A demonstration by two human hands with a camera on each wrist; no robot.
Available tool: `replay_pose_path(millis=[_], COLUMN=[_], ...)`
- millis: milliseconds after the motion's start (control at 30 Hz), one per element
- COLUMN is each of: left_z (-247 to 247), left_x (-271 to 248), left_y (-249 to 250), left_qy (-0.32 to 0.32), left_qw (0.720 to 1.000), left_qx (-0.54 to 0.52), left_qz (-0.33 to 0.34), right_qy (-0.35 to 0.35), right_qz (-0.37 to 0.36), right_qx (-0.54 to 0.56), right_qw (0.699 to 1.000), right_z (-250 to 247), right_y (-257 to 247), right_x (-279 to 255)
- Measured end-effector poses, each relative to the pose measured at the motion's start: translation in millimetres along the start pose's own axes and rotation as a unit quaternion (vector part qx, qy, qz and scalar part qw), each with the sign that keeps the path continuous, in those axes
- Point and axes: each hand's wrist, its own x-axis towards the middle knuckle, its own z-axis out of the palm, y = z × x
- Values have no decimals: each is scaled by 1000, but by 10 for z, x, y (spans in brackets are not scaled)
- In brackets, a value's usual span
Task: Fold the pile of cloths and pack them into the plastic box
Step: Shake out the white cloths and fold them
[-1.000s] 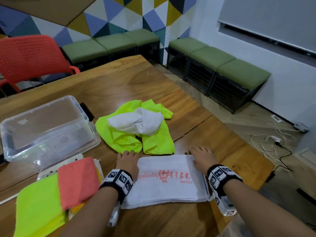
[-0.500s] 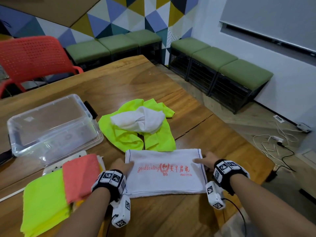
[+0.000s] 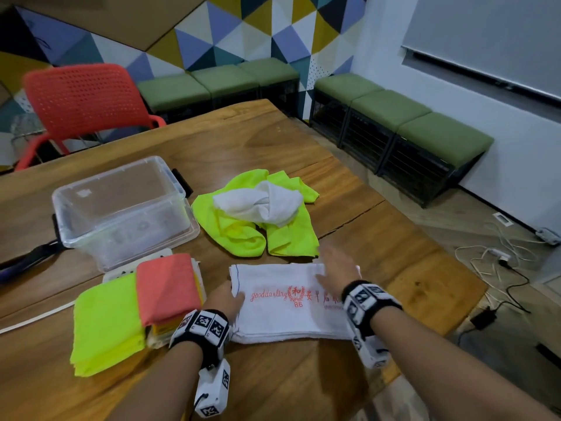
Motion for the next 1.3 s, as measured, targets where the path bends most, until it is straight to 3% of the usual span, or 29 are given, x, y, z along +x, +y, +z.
replay_pose_path(millis=[67,133,200,567,633,700,733,767,833,867,933,1067,1233,1300], left_z=[-11,-18,-22,-169,-153,-80,-19,34,159,227,306,358,460,448], left_x=[-44,-83,-109,-115,-99,-105,-104,-128,-158,-146,-157,-224,-176,-163], left_y=[40,86,140,266,313,379,404,447,500,512,560,664,669,648], left_qy=[3,2,1,-1,-5,-19,-26,-34,-51,-57,-78,-98,-140,-113], left_qw=[1000,999,998,995,994,991,989,988,987,986,985,983,975,977], left_qx=[-11,13,42,21,14,15,11,-1,-20,-28,-22,-19,-68,-67], left_qz=[22,42,56,95,112,133,147,150,152,155,153,152,158,166], right_qy=[-100,-179,-198,-177,-125,-28,-9,-28,-106,-133,-158,-144,-102,-85], right_qz=[-102,-114,-97,-123,-110,-35,19,71,152,179,197,185,158,150], right_qx=[-44,-104,-125,-154,-90,46,163,308,542,599,618,602,531,486], right_qw=[989,972,967,964,982,998,986,948,820,769,744,763,826,857], right_z=[258,544,731,717,582,504,479,471,492,493,483,487,594,603], right_y=[-337,-510,-521,-427,-394,-320,-293,-296,-353,-374,-391,-337,-258,-232], right_x=[14,17,50,162,164,191,191,170,103,75,42,63,101,103])
